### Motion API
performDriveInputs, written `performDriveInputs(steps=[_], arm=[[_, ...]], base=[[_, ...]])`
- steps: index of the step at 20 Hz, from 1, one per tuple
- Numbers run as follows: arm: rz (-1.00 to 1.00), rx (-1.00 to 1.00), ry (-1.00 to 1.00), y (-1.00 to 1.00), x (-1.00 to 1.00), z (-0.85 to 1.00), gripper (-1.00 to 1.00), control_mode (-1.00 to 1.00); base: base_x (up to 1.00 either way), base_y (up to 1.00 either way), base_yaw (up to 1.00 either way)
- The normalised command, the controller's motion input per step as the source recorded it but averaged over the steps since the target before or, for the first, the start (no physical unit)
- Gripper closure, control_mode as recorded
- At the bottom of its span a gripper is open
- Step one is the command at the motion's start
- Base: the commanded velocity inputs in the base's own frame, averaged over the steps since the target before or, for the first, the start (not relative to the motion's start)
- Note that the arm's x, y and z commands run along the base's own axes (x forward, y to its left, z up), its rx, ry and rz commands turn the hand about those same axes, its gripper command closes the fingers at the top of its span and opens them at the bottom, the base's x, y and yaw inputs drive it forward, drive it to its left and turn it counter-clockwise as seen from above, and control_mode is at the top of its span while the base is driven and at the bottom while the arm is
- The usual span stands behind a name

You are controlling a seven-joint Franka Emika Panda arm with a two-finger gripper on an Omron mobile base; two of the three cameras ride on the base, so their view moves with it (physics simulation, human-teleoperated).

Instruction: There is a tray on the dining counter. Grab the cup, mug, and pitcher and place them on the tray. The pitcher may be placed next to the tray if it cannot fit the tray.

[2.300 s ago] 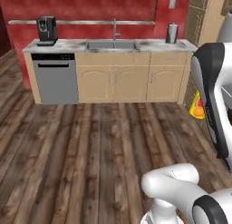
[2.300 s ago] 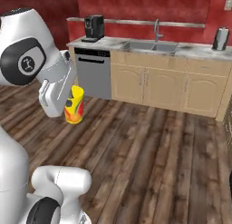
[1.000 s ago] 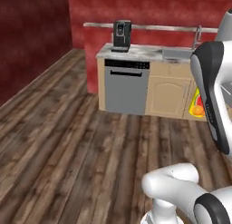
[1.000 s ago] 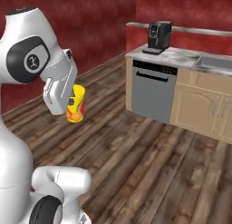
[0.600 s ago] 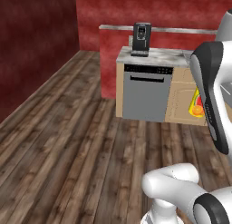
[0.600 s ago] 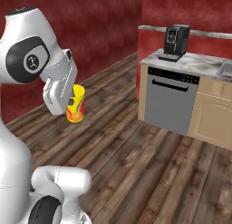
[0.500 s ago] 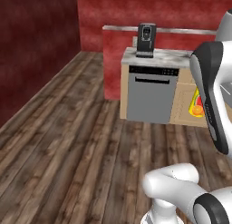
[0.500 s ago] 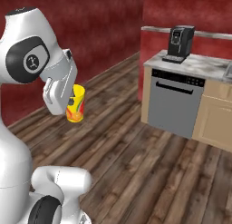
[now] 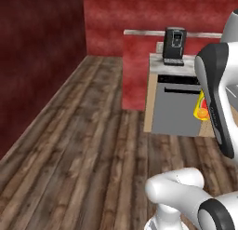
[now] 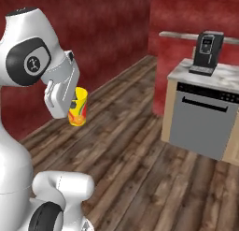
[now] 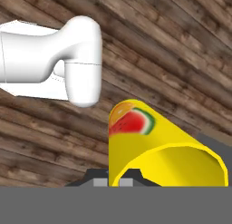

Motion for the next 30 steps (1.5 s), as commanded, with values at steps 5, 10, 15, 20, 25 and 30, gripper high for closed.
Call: performDriveInputs(steps=[5,10,15,20,25,30], arm=[[0.00,0.00,0.00,0.00,0.00,0.00,1.00,1.00],[0.00,0.00,0.00,0.00,0.00,0.00,1.00,1.00],[0.00,0.00,0.00,0.00,0.00,0.00,1.00,1.00],[0.00,0.00,0.00,0.00,0.00,0.00,1.00,1.00],[0.00,0.00,0.00,0.00,0.00,0.00,1.00,1.00],[0.00,0.00,0.00,0.00,0.00,0.00,1.00,1.00]], base=[[1.00,1.00,-0.14],[1.00,1.00,-0.16],[1.00,0.93,-0.21],[1.00,0.65,-0.39],[1.00,0.55,-0.55],[1.00,0.77,-0.42]])
